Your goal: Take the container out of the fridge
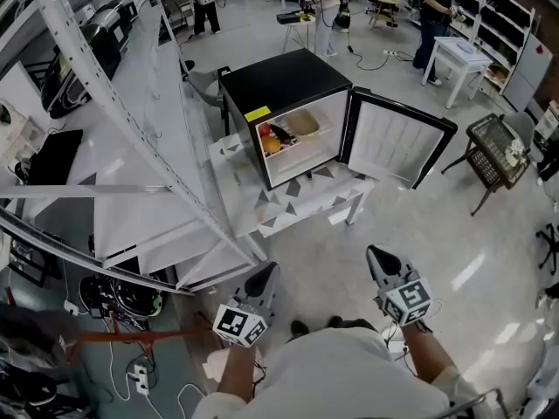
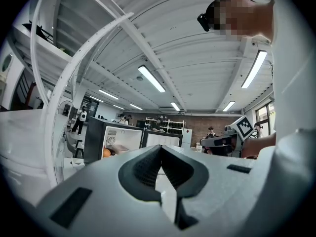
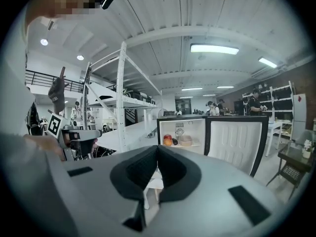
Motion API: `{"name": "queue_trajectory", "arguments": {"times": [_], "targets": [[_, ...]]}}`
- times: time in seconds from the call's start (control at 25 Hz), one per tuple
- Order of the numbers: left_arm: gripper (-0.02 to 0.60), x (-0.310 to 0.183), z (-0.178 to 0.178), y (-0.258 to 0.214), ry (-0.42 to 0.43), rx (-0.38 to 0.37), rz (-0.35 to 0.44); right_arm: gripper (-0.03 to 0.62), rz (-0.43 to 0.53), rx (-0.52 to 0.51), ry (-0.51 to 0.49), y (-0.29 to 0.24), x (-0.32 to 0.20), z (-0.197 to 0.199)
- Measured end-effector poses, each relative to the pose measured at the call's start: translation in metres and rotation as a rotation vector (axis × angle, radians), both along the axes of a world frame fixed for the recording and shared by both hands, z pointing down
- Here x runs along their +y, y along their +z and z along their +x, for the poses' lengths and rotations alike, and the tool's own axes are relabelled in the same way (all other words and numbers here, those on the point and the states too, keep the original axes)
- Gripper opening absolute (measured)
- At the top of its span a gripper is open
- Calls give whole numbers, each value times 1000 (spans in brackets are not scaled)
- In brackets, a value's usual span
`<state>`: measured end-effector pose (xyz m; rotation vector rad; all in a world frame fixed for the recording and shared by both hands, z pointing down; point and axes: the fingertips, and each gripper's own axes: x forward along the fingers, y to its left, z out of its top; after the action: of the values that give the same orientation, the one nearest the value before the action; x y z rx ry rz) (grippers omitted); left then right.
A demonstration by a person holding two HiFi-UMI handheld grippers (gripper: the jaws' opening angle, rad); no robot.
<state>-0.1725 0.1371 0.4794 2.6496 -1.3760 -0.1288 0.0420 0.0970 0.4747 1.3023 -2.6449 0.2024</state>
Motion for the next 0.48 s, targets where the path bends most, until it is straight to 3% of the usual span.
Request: {"name": "queue_trajectory", "arguments": {"times": [0.48], "targets": [[3,5,-26,4,34,-2,4,26,12,14,56,-2,3,-18]]}}
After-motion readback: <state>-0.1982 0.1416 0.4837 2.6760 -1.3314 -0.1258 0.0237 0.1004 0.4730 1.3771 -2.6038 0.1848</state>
